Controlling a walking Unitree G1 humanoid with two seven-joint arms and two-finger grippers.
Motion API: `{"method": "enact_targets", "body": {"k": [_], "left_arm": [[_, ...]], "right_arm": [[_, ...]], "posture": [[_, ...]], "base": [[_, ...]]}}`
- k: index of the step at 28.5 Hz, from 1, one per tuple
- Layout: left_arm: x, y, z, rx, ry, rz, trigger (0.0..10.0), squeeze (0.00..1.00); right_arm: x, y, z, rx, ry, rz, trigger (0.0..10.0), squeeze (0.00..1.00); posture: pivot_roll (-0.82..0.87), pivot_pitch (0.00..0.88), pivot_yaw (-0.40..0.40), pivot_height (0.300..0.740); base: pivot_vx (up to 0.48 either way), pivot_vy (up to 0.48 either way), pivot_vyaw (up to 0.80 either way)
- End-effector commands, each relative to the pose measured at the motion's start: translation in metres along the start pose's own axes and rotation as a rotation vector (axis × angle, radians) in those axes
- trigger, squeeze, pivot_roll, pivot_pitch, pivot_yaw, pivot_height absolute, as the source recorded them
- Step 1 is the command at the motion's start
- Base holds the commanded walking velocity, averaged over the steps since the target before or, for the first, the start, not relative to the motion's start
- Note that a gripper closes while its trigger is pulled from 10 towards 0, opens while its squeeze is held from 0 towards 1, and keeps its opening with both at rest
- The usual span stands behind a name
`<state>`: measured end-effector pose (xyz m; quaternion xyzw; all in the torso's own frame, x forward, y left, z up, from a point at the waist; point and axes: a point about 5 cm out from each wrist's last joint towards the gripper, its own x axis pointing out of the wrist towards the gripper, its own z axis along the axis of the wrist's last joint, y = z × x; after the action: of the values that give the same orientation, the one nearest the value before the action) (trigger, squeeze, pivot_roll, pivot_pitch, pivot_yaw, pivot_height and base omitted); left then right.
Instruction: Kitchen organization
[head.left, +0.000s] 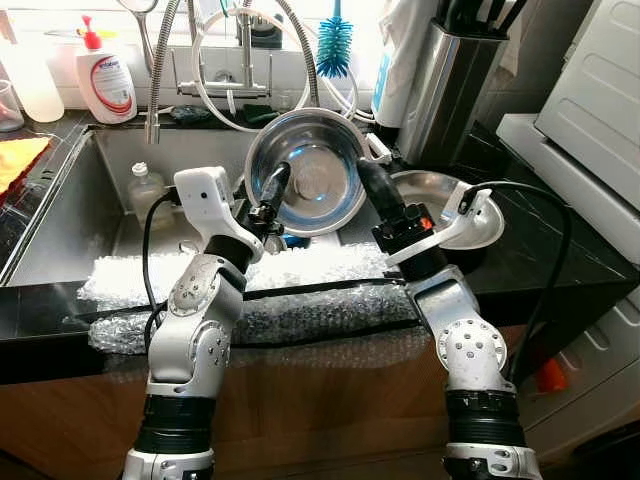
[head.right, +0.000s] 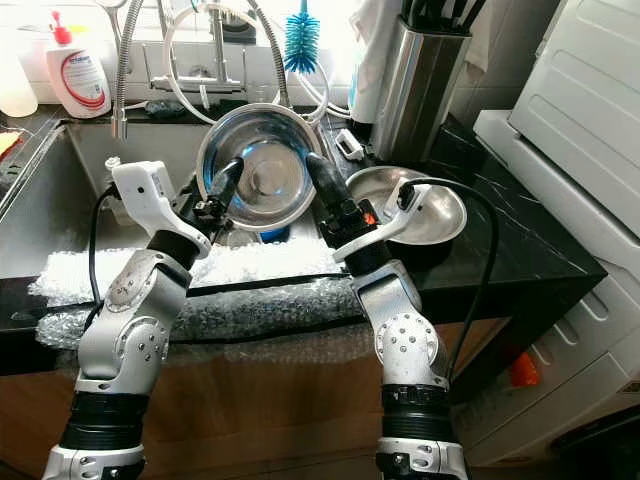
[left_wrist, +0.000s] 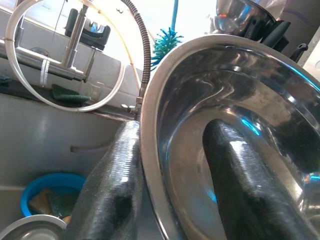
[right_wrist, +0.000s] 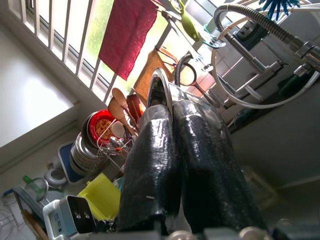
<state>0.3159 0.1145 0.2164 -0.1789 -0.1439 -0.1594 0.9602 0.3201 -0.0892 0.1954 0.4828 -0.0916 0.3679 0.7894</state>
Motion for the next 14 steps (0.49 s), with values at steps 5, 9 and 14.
{"method": "enact_targets", "body": {"k": [5,9,14], "left_arm": [[0.0015,-0.0022,0.0043,0.008,-0.017,0.005,0.0,0.0],[0.0016,-0.0003,0.0058,0.006,-0.024,0.017,0.0,0.0],[0.0019,0.0008,0.0066,0.005,-0.027,0.025,0.0,0.0]], "right_arm": [[0.0007,0.0063,0.0039,-0.031,-0.001,0.032,10.0,0.0],[0.0004,0.006,0.004,-0.035,-0.002,0.03,10.0,0.0],[0.0004,0.0056,0.0042,-0.038,-0.003,0.028,10.0,0.0]], "posture": [[0.02,0.0,-0.114,0.74],[0.03,0.0,-0.113,0.74],[0.03,0.0,-0.113,0.74]], "base": [[0.0,0.0,0.0],[0.0,0.0,0.0],[0.0,0.0,0.0]]}}
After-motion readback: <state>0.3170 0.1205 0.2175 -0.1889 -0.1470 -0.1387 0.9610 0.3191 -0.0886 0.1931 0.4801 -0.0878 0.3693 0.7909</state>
